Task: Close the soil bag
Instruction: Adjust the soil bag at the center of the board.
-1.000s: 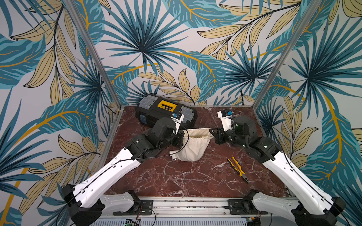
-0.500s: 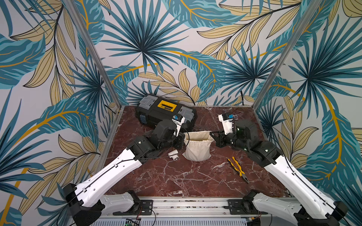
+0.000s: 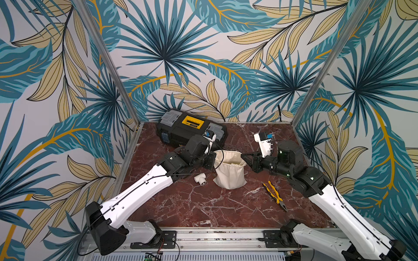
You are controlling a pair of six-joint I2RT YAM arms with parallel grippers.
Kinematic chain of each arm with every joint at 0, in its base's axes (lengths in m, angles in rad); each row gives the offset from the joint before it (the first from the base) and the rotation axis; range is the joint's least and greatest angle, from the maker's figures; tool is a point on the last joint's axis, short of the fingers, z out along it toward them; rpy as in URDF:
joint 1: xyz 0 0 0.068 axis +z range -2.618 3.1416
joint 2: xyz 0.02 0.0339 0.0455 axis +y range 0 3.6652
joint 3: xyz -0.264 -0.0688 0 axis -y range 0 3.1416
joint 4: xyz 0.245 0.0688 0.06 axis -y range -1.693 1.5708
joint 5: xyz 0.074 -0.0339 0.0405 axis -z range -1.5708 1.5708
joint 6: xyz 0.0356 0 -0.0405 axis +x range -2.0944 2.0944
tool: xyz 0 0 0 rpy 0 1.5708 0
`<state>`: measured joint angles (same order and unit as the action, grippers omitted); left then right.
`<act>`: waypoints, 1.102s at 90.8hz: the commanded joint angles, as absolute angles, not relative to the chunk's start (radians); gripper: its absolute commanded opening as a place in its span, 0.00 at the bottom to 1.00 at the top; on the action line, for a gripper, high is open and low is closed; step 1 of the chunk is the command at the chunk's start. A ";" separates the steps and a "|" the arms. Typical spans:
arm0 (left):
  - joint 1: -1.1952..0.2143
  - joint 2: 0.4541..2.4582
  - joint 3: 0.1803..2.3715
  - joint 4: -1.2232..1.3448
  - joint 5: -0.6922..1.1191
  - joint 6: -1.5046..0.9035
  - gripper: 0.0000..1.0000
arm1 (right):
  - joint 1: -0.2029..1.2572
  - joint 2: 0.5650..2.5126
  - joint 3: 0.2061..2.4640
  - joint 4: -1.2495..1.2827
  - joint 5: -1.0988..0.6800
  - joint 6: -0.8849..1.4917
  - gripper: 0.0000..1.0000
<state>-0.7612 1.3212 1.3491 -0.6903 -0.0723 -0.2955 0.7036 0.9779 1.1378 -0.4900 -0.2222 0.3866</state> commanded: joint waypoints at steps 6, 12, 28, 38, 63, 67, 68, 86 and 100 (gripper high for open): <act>-0.754 1.336 1.379 -0.654 -0.034 -0.288 0.00 | 0.696 0.944 1.173 -0.522 -0.167 0.380 0.61; -0.755 1.333 1.373 -0.647 -0.027 -0.291 0.00 | 0.696 0.952 1.192 -0.568 -0.150 0.376 0.65; -0.755 1.330 1.375 -0.637 -0.003 -0.296 0.00 | 0.698 1.004 1.272 -0.667 -0.199 0.293 0.64; -0.754 1.335 1.395 -0.643 -0.002 -0.287 0.00 | 0.698 1.023 1.318 -0.695 -0.306 0.169 0.63; -0.743 1.385 1.473 -0.679 -0.015 -0.252 0.00 | 0.699 1.046 1.330 -0.671 -0.504 -0.006 0.69; -0.737 1.398 1.488 -0.686 -0.003 -0.248 0.00 | 0.699 1.074 1.357 -0.698 -0.517 -0.022 0.69; -0.735 1.401 1.490 -0.687 0.000 -0.248 0.00 | 0.699 1.083 1.365 -0.704 -0.519 -0.026 0.69; -0.733 1.414 1.488 -0.679 0.023 -0.245 0.00 | 0.699 1.213 1.508 -0.850 -0.501 -0.097 0.69; -0.733 1.408 1.473 -0.669 0.031 -0.252 0.00 | 0.698 1.259 1.552 -0.929 -0.461 -0.126 0.68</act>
<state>-0.7376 1.4185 1.4647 -0.6846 0.0162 -0.2581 0.6991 1.2434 1.5242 -0.8211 -0.4767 -0.0731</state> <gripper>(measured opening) 0.073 0.681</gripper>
